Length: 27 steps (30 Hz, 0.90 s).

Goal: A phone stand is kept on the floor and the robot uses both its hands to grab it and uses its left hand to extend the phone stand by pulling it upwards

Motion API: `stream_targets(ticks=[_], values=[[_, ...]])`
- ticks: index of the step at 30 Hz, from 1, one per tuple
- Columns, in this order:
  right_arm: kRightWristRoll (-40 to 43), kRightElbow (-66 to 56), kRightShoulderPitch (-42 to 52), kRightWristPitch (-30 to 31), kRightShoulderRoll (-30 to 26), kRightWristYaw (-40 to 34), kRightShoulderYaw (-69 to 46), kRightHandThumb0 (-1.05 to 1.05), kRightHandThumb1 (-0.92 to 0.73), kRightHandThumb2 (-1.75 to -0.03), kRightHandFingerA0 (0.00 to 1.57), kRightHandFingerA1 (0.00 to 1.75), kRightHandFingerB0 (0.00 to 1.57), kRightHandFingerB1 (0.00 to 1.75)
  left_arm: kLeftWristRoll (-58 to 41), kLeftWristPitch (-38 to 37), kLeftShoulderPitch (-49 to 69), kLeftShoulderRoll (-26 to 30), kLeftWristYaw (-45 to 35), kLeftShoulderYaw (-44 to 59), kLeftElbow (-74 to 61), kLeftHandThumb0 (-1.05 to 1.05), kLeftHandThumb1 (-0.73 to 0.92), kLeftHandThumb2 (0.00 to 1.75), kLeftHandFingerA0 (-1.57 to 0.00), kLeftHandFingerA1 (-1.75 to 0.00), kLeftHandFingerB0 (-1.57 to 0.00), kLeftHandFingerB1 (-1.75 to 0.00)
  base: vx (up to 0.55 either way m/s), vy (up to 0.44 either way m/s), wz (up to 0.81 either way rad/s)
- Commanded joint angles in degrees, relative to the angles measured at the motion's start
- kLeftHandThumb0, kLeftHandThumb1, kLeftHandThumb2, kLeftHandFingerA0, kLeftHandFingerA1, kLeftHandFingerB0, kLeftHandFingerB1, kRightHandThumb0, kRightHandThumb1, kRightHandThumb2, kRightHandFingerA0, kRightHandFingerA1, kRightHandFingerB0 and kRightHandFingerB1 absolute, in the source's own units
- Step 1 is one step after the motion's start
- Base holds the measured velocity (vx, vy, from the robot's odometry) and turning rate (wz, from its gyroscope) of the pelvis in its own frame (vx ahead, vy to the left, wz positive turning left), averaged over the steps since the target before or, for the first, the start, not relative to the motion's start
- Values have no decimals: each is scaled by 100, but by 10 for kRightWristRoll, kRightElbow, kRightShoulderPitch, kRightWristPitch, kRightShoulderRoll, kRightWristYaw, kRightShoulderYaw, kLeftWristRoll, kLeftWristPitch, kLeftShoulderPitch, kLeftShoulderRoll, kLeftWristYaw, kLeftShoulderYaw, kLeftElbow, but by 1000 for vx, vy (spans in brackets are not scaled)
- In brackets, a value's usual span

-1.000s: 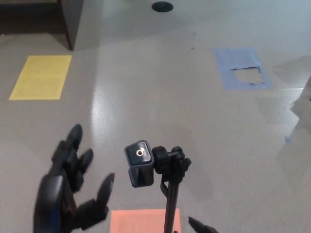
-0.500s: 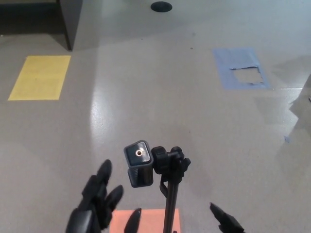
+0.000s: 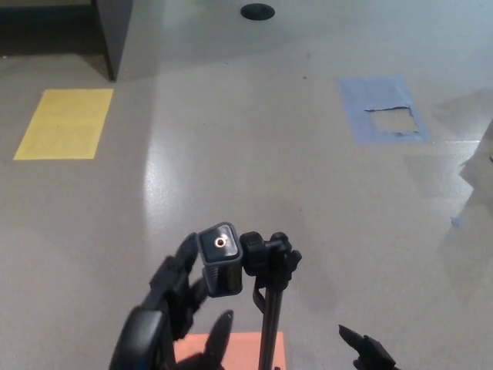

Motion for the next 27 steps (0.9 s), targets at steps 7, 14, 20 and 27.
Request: stream_targets(ticks=[7,14,20,27], values=[[24,-55,23,8,-18,29,-20,-105,-64,-65,0,12,0,4,-8,87,-115,31,-13,53,83,-103,68,61,-3,-35,0,0,0,0,0],[26,-54,25,4,-15,29,-20,-105,-64,-64,0,13,0,5,-24,94,-110,29,-31,52,87,-101,66,64,-3,-34,0,0,0,0,0],[33,30,-28,-6,-1,14,-26,-105,-62,-107,0,33,0,49,18,70,-39,86,-76,-52,-14,-101,64,106,-2,-4,0,-20,0,0,0],[31,62,-51,-11,-2,9,-29,-105,-62,-107,0,35,0,51,20,83,-12,97,-64,-89,-60,-103,65,107,-9,-3,0,-16,0,0,0]])
